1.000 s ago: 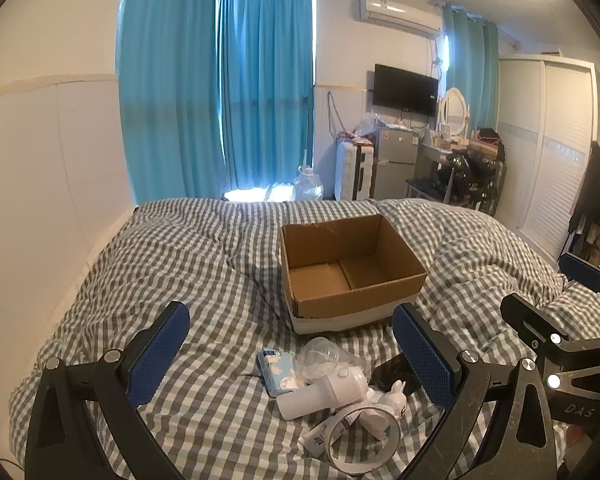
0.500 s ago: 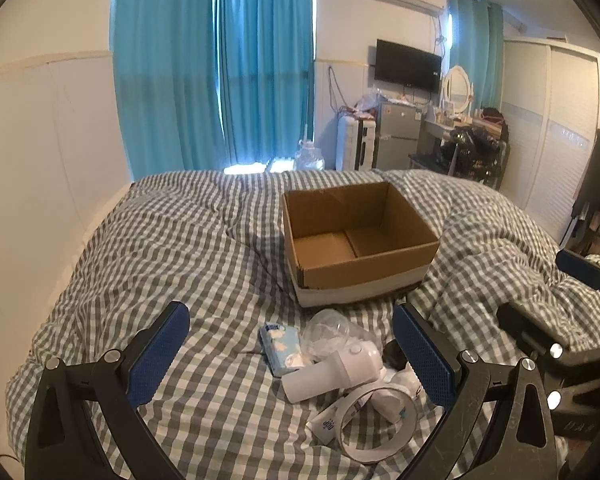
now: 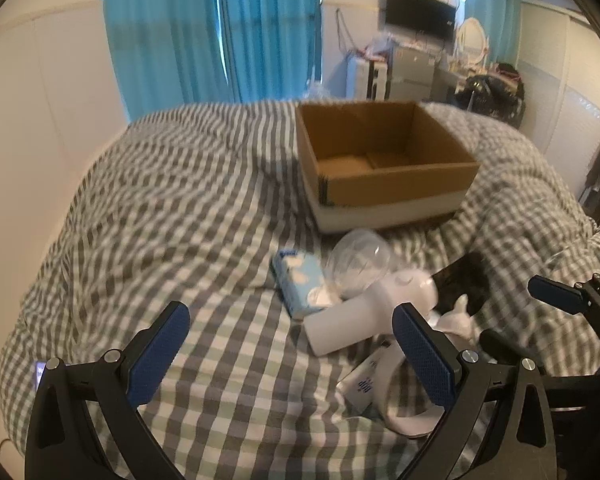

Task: Organize objects
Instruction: 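Grasp the white cup with the left tool while the right tool grasps the tape roll, then carry cup and tape roll into the box and open both tools, then withdraw both tools from the box toward the remaining items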

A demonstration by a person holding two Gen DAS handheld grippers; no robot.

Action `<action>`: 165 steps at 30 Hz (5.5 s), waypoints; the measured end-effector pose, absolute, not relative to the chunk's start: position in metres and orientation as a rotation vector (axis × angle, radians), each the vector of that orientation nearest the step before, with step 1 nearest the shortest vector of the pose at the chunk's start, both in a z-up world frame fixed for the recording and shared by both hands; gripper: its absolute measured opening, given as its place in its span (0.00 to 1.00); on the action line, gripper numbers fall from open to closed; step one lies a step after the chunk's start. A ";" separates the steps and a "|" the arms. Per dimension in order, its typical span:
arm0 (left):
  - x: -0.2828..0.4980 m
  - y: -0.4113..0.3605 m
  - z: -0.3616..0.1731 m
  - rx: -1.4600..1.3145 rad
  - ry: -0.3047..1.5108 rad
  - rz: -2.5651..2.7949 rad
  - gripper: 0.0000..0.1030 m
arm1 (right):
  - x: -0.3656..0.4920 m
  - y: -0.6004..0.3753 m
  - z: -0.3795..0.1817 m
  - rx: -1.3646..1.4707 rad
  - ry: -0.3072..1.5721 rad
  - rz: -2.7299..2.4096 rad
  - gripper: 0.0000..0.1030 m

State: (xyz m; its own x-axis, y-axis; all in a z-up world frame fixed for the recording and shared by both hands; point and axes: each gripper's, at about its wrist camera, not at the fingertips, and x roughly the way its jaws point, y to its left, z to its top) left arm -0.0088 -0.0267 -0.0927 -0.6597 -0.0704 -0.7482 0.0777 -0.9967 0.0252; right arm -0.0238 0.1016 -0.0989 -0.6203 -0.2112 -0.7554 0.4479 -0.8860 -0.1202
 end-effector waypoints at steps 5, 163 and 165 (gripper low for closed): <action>-0.015 -0.033 -0.103 1.303 0.059 -2.771 1.00 | -0.024 0.096 -0.106 1.133 0.433 -2.433 0.50; -0.037 -0.013 0.053 0.903 -0.107 -2.957 0.99 | -0.058 0.131 0.102 0.708 0.374 -2.680 0.85; -0.033 -0.013 0.044 0.924 -0.114 -2.941 0.99 | -0.053 0.134 0.093 0.725 0.367 -2.669 0.85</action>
